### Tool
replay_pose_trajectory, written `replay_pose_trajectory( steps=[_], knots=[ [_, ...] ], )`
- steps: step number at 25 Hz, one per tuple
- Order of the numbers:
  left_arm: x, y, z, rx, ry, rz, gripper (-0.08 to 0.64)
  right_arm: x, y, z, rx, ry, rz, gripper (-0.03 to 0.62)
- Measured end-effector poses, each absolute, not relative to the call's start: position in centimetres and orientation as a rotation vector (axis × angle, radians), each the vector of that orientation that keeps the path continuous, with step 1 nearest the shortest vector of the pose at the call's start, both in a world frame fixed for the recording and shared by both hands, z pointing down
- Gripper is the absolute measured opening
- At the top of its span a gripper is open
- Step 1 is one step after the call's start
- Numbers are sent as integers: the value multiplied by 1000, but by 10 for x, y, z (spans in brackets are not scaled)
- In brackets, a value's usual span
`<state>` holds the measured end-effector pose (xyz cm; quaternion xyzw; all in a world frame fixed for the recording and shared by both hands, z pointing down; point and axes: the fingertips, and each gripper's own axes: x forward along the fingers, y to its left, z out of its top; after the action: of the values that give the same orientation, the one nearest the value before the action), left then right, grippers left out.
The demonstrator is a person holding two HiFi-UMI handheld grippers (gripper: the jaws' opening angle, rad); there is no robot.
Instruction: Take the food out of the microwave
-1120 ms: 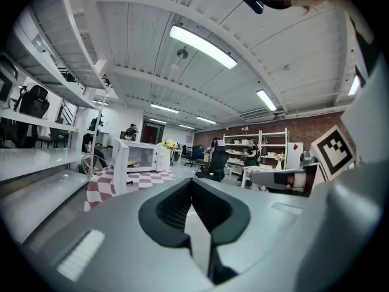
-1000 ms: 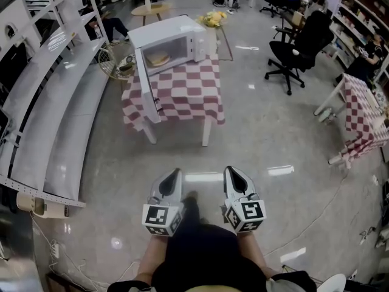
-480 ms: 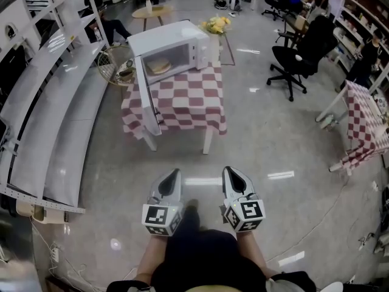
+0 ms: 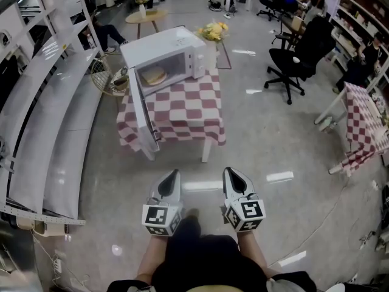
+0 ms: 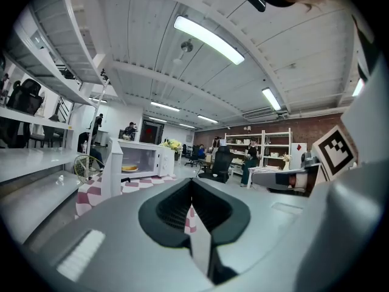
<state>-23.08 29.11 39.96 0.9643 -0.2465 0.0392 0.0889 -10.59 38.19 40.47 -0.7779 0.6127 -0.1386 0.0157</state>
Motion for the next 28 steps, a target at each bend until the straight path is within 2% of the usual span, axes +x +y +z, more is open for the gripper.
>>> replay_pose_trajectory(
  steps=[11, 28],
  knots=[
    [-201, 239, 400, 2891, -681, 113, 11, -77, 338, 406, -2461, 1835, -427, 2],
    [-193, 200, 411, 2892, -633, 113, 11, -71, 299, 412, -2496, 1813, -428, 1]
  ],
)
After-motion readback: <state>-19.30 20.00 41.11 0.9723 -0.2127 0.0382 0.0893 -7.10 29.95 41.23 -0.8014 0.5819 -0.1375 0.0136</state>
